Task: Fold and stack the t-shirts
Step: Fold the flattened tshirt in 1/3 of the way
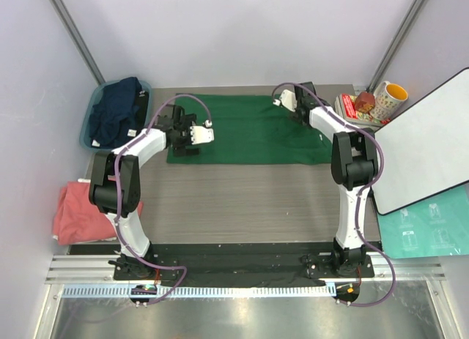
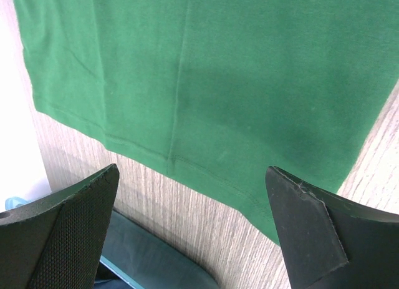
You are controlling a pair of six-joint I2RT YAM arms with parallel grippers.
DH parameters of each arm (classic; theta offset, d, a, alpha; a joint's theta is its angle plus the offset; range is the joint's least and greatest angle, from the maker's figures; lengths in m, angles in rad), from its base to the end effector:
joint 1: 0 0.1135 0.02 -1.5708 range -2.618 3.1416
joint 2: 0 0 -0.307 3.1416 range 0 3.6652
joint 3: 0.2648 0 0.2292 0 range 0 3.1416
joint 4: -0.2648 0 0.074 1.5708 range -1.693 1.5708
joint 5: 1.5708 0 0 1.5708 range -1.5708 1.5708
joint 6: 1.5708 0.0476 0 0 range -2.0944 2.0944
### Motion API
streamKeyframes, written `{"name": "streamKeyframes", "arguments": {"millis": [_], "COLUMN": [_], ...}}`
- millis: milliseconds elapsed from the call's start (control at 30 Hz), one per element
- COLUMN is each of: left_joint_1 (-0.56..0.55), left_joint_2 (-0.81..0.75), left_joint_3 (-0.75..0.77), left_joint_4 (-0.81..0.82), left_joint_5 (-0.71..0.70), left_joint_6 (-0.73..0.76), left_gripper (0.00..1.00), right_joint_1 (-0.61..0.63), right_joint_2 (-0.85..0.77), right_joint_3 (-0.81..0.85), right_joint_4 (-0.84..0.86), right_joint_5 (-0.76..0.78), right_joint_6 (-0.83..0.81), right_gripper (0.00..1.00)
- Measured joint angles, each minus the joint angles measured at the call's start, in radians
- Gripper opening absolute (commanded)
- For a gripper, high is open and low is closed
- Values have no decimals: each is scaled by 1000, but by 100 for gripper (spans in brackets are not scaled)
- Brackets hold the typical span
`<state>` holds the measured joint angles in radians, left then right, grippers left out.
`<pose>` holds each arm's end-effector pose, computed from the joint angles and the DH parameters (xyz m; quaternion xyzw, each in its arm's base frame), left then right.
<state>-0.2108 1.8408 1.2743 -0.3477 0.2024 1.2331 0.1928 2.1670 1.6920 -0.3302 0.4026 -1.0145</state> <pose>0.3836 -0.0919 0.2457 0.6468 0.6853 0.0735 0.3266 0.4925 0.0771 0.2348 -0.4544 0.7907 -0.3162 0.2614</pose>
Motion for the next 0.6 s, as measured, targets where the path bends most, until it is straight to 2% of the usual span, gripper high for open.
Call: {"name": "streamKeyframes", "arguments": {"millis": [100, 200, 333, 433, 600], "left_joint_1": [0, 0, 0, 0, 0], "left_joint_2": [0, 0, 0, -4, -18], "left_joint_3": [-8, -16, -20, -21, -28], "left_joint_4": [0, 0, 0, 0, 0], "left_joint_5": [0, 1, 1, 1, 0], "left_joint_6": [0, 0, -2, -2, -2], "left_gripper": [100, 100, 100, 100, 100], "right_joint_1": [2, 3, 16, 42, 93], "right_joint_2": [0, 13, 58, 101, 180], "right_joint_3": [39, 161, 364, 464, 479], "right_joint_4": [-39, -140, -254, -314, -388], "right_joint_5": [-40, -142, -298, -386, -484], "right_joint_6": [35, 107, 187, 233, 292], "right_gripper": [67, 61, 40, 36, 33]}}
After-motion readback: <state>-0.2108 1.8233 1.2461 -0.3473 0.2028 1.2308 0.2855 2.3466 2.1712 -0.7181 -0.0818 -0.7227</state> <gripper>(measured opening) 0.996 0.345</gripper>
